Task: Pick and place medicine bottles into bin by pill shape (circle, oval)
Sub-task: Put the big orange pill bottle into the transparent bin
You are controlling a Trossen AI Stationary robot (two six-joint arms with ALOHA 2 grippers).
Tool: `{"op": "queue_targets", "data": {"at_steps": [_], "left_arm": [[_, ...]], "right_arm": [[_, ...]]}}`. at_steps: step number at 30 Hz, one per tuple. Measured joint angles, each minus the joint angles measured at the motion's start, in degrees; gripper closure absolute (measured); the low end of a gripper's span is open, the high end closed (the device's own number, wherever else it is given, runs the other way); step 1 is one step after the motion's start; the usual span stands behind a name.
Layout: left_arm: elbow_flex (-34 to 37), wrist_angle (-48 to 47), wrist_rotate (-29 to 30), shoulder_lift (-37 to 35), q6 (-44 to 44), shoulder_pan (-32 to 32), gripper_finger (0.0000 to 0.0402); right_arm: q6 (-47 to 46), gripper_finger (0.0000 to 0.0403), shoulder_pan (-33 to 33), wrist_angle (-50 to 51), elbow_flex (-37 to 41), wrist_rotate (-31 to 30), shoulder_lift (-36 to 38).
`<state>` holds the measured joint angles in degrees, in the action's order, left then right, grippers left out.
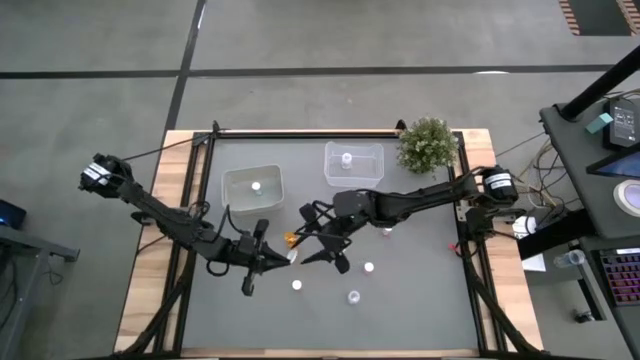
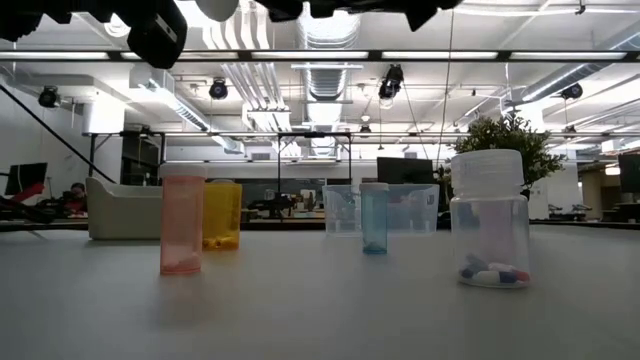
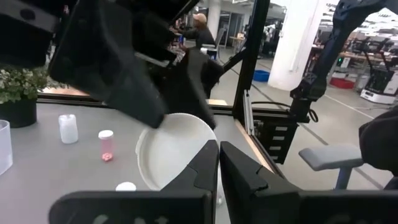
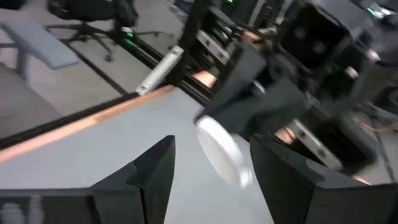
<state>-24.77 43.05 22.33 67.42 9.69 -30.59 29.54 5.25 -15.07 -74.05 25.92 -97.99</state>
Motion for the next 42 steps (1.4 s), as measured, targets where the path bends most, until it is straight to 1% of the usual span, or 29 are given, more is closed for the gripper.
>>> {"op": "queue_targets", "data": {"at_steps": [3, 5, 12, 15, 23, 25, 30, 33, 37, 42], "left_arm": [[0.0, 0.2, 0.0, 0.2, 0.0, 0.0, 0.0401], [0.0, 0.0, 0.0, 0.0, 0.1, 0.0, 0.0401], [0.0, 0.6, -0.2, 0.1, -0.7, 0.2, 0.0401], [0.0, 2.8, -0.2, 0.6, -1.7, 0.2, 0.0401], [0.0, 3.7, -0.7, 0.9, -2.8, 0.2, 0.0401], [0.0, 3.6, -0.6, 0.9, -2.8, 0.2, 0.0401], [0.0, 2.5, -0.3, 0.4, -4.4, 0.2, 0.0398], [0.0, 0.7, 0.9, -0.7, -5.7, 0.3, 0.0374], [0.0, -1.9, 3.6, -2.6, -7.0, 0.2, 0.0319], [0.2, -6.8, 8.3, -4.5, -11.1, 0.3, 0.0258]], "right_arm": [[1.0, 0.0206, 0.0, 2.0, -1.0, 0.7, -0.5], [1.2, 0.0218, 0.0, 1.9, -1.1, 1.1, -0.5], [2.7, 0.0293, 0.0, 1.4, -1.2, 1.1, -0.3], [3.1, 0.0323, 0.0, 1.0, -1.2, 1.1, -0.3], [2.6, 0.0378, 0.0, 1.3, -1.2, 1.3, -0.3], [1.3, 0.0386, 0.0, 1.4, -1.2, 1.5, -0.3], [-4.8, 0.0385, -0.3, 1.6, -1.2, 1.4, -0.3], [-7.9, 0.0385, -1.1, 2.8, -1.2, 1.1, -0.3], [-11.5, 0.0385, -2.5, 5.6, -1.2, 0.6, -0.3], [-20.9, 0.0385, -5.2, 9.1, -1.2, 0.9, -0.3]]}}
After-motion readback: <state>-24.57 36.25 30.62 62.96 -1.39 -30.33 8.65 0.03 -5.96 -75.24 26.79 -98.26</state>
